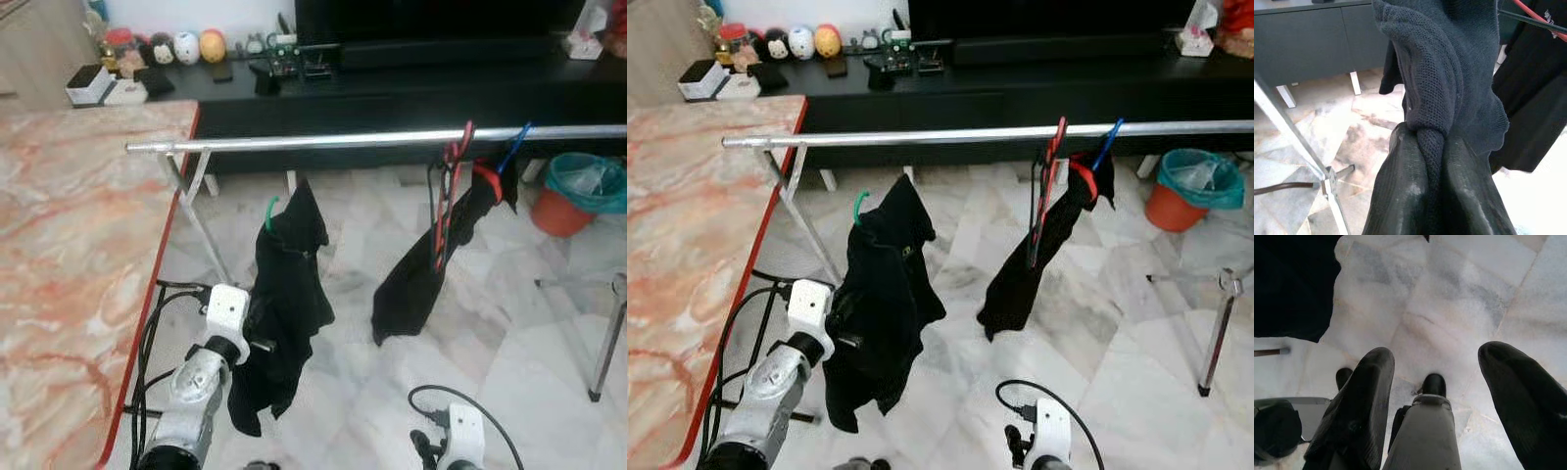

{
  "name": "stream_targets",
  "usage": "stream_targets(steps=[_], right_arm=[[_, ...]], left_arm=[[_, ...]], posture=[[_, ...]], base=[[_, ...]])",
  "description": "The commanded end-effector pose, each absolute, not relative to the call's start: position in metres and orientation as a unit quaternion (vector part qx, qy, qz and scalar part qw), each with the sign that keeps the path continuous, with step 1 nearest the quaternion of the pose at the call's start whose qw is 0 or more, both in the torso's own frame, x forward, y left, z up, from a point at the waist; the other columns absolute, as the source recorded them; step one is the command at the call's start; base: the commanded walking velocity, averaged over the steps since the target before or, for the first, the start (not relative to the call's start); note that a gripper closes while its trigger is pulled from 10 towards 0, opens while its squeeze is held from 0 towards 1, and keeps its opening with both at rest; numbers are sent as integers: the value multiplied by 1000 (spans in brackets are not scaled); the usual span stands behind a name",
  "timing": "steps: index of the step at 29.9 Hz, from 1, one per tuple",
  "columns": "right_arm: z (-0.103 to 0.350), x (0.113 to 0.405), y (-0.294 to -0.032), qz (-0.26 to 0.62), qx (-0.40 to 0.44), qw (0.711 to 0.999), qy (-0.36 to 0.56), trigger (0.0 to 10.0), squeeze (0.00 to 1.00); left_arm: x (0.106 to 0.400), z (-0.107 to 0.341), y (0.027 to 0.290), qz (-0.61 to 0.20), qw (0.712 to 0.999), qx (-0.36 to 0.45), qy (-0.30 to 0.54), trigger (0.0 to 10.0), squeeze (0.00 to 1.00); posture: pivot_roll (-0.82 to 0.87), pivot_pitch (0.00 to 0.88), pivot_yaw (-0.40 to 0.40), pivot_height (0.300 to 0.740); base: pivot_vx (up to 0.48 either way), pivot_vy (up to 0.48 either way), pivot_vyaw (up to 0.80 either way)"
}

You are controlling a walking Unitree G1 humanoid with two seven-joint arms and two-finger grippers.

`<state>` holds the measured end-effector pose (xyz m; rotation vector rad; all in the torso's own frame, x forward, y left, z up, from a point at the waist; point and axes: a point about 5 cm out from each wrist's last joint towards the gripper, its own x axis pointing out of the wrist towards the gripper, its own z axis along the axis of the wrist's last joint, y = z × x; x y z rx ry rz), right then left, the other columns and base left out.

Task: Hang hanger

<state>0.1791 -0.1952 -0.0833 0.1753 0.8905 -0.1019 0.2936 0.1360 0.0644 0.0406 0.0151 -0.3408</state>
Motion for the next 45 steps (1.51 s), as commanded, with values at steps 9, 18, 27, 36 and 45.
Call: stream_targets(steps=[9,18,27,36,45], right_arm=[[-86,174,-194,-46,83,892,441,10000,0],[-86,174,-194,-46,82,893,440,10000,0],[-86,174,-194,-41,75,893,441,10000,0],[-86,174,-194,-41,74,893,442,10000,0],[-86,174,-194,-41,75,893,442,10000,0]], left_arm=[[295,73,136,-170,985,19,-10,10000,0],[295,73,136,-172,985,19,-10,10000,0],[295,74,135,-174,985,18,-9,10000,0],[295,73,135,-176,984,18,-8,10000,0],[295,73,135,-179,984,18,-7,10000,0]], posture=[[26,63,35,740],[26,63,35,740],[27,63,36,740],[29,63,37,740],[29,63,37,740]], base=[[-285,0,0],[-272,0,0],[-259,0,0],[-258,0,0],[-260,0,0]])
